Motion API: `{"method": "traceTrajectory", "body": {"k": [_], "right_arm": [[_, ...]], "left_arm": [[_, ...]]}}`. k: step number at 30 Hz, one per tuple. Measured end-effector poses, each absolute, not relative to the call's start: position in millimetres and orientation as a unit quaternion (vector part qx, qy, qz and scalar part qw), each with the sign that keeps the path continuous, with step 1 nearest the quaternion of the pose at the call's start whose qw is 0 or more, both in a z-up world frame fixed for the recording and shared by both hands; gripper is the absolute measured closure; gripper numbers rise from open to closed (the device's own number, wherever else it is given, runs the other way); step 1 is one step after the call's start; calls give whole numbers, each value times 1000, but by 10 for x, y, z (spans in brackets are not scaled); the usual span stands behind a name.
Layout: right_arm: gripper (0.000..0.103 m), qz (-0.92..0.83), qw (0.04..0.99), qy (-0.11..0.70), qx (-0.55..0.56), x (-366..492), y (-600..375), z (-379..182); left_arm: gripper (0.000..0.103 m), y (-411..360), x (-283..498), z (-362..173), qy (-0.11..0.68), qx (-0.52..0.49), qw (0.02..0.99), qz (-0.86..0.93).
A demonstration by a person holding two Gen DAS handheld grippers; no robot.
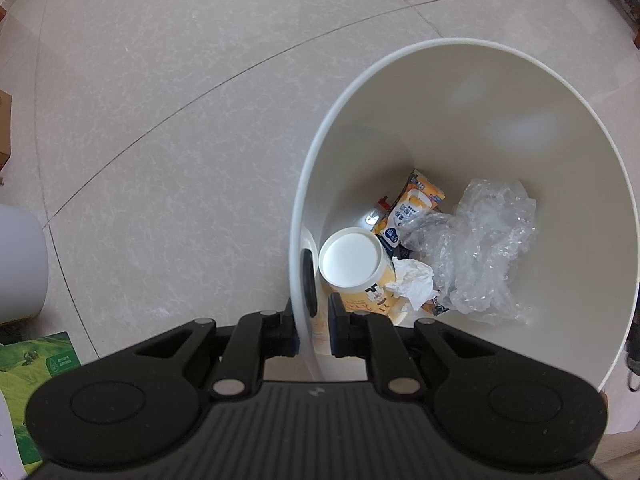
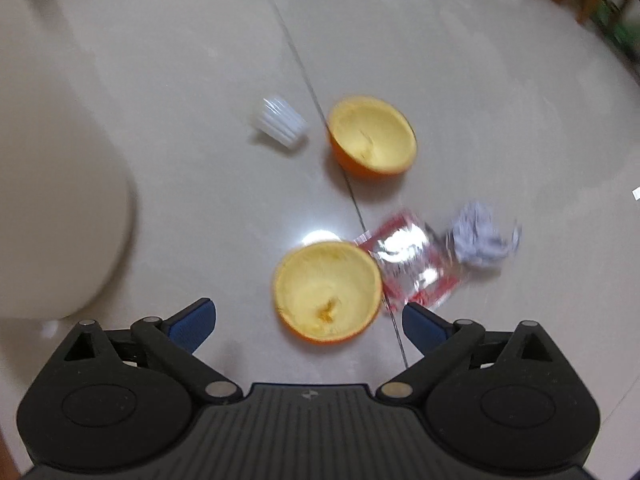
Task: Collect trash
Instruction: 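Grasp the empty orange peel half with the right gripper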
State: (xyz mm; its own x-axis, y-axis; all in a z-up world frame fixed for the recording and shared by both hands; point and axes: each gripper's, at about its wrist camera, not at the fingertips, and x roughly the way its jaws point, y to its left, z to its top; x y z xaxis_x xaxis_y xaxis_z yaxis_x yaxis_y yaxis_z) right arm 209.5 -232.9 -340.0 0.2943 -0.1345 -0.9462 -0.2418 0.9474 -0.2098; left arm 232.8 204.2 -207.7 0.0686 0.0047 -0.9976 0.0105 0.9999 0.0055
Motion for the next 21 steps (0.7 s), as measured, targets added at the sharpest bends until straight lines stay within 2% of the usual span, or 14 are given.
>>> {"method": "traceTrajectory", "body": {"k": [9,11,13,16,21], "right_arm": [[2,-33,786,602,-138,2346,-2371,-3846],[6,-33,782,606,-141,2385,-2357,-3861],[22,-32,773,616,-146,2423,-2340,-3853],[28,-28,771,619,-144,2443,-2327,-3819],[29,-13,765,625,-154,2365,-2308,-3533]], "left_arm": [[92,2033,2330,-2082,683,9,731,-4],[92,2036,2334,-2084,683,8,730,-3],[92,2035,2336,-2084,683,9,730,-4],[92,2034,2338,-2081,683,9,730,-5],[92,2037,2337,-2078,682,9,731,-6]]}}
